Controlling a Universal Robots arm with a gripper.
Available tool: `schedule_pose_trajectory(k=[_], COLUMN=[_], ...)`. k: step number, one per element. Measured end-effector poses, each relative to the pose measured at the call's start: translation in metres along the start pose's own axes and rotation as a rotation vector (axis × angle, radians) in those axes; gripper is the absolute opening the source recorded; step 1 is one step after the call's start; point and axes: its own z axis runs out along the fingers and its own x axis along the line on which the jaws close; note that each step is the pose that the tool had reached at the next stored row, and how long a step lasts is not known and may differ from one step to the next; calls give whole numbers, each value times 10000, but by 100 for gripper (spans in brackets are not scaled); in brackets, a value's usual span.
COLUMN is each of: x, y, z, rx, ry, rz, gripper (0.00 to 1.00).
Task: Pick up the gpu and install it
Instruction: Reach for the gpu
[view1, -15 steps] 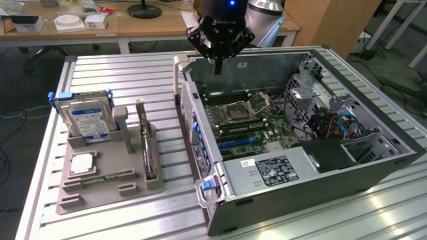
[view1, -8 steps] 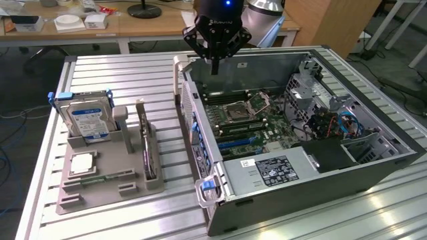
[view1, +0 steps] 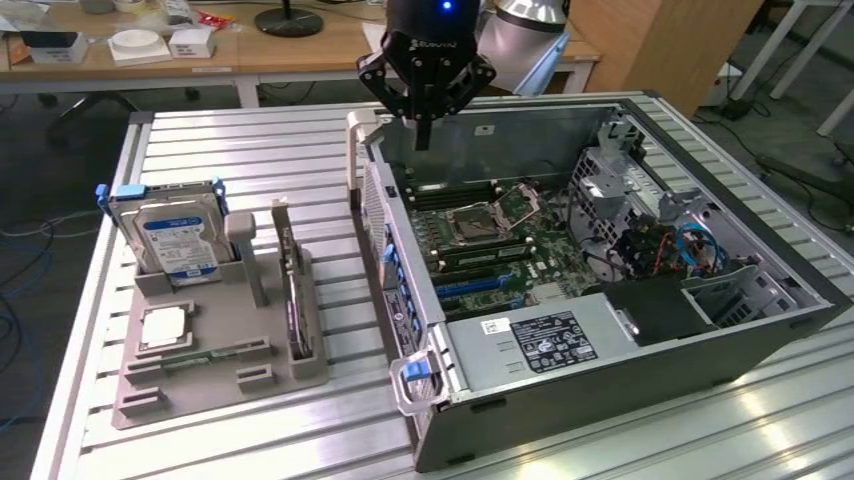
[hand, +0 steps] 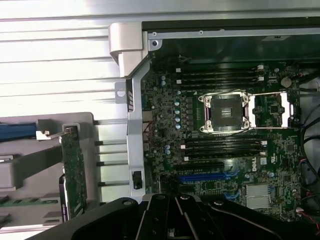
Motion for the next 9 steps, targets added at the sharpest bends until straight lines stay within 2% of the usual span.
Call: schedule_pose_trajectory(k=[9], x=[81], y=[-7], z=[-2], rx=[0], ry=[0], rz=[0], gripper=[10])
